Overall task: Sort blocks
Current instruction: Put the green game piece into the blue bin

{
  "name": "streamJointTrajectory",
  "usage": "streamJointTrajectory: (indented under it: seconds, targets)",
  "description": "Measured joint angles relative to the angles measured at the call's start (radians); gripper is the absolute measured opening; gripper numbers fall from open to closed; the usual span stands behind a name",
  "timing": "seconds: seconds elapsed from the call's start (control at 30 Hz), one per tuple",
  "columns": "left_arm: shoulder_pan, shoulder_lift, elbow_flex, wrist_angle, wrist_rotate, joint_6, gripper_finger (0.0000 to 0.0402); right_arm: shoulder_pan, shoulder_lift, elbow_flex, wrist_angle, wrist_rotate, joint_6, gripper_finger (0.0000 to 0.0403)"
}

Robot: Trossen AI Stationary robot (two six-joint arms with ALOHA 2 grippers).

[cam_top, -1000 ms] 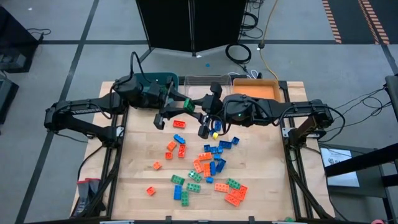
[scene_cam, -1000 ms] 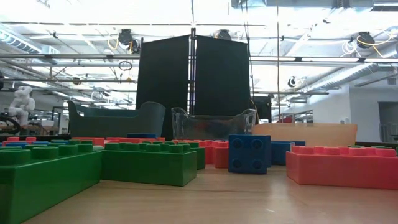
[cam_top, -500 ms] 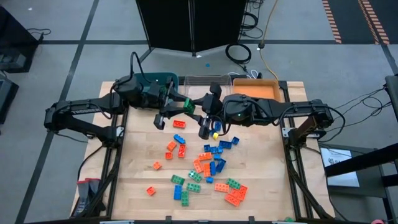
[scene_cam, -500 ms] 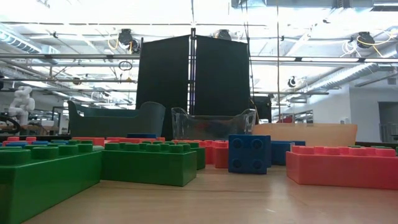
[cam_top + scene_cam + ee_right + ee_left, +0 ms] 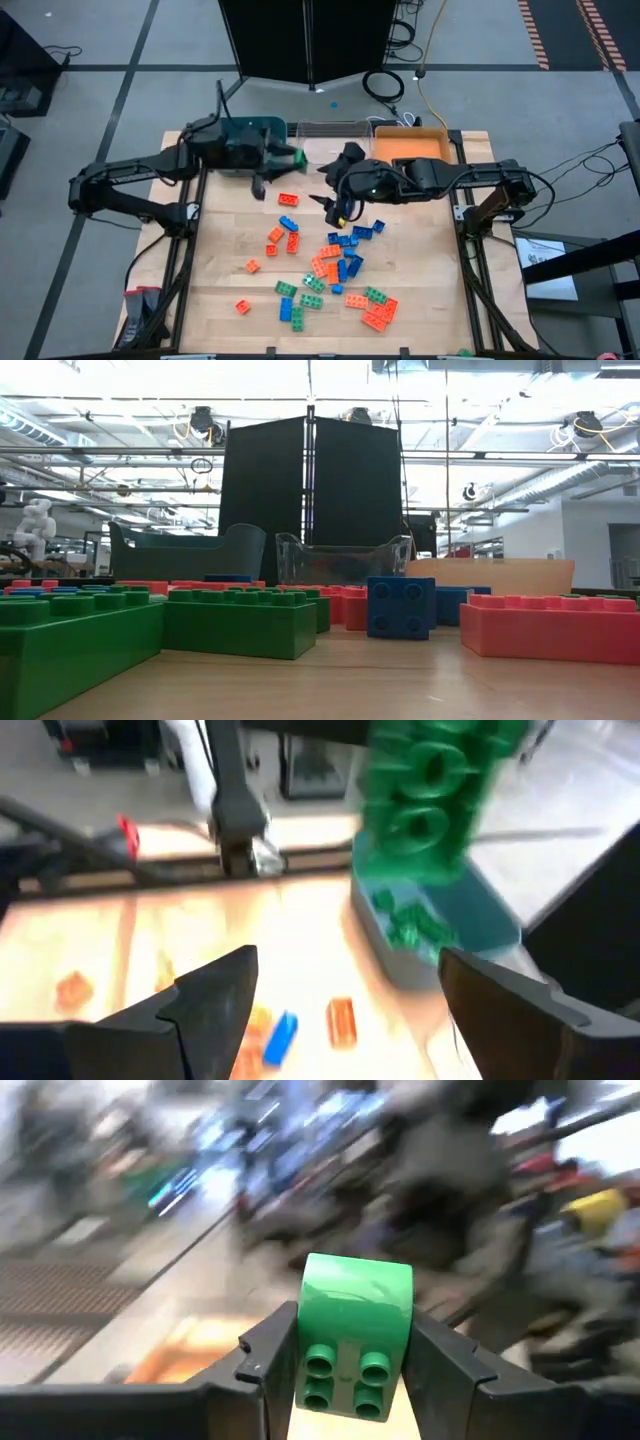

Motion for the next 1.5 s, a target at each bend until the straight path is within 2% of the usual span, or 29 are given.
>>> streamJointTrajectory:
  seconds: [0.1,0.23,0.3,0.37,0.6,0.8,1.13,1.23,1.5]
  targets:
    - [0.048,-0.018,0.0,-0.191,-0.144,-0.003,0.0149,0.0,0.0,0.0,-0.084,0.001,0.036,0.0301]
    - [0.138,-0.021,-0.004,-0.422,-0.398,-0.079,0.0149,0.0,0.0,0.0,-0.139,0.001,0.066,0.0298]
    - [0.195,-0.021,-0.034,-0.467,-0.488,-0.114,0.0149,0.0,0.0,0.0,-0.142,0.001,0.066,0.0297]
    - [0.263,-0.014,-0.074,-0.489,-0.535,-0.157,0.0149,-0.001,0.0,0.0,-0.142,0.001,0.066,0.0297]
    - [0.524,-0.007,-0.246,-0.509,-0.518,-0.318,0.0149,-0.007,0.0,0.0,-0.143,0.001,0.066,0.0297]
    - [0.665,-0.007,-0.37,-0.504,-0.509,-0.448,0.0149,-0.007,0.0,0.0,-0.144,0.002,0.066,0.0297]
    - [0.703,-0.007,-0.414,-0.49,-0.554,-0.469,0.0152,-0.009,0.0,0.0,-0.144,0.002,0.065,0.0297]
    - [0.703,-0.007,-0.414,-0.499,-0.601,-0.472,0.0166,-0.009,0.0,0.0,-0.144,0.001,0.065,0.0297]
    - [0.703,0.001,-0.414,-0.501,-0.604,-0.438,0.0196,-0.009,0.0,0.0,-0.144,0.001,0.065,0.0297]
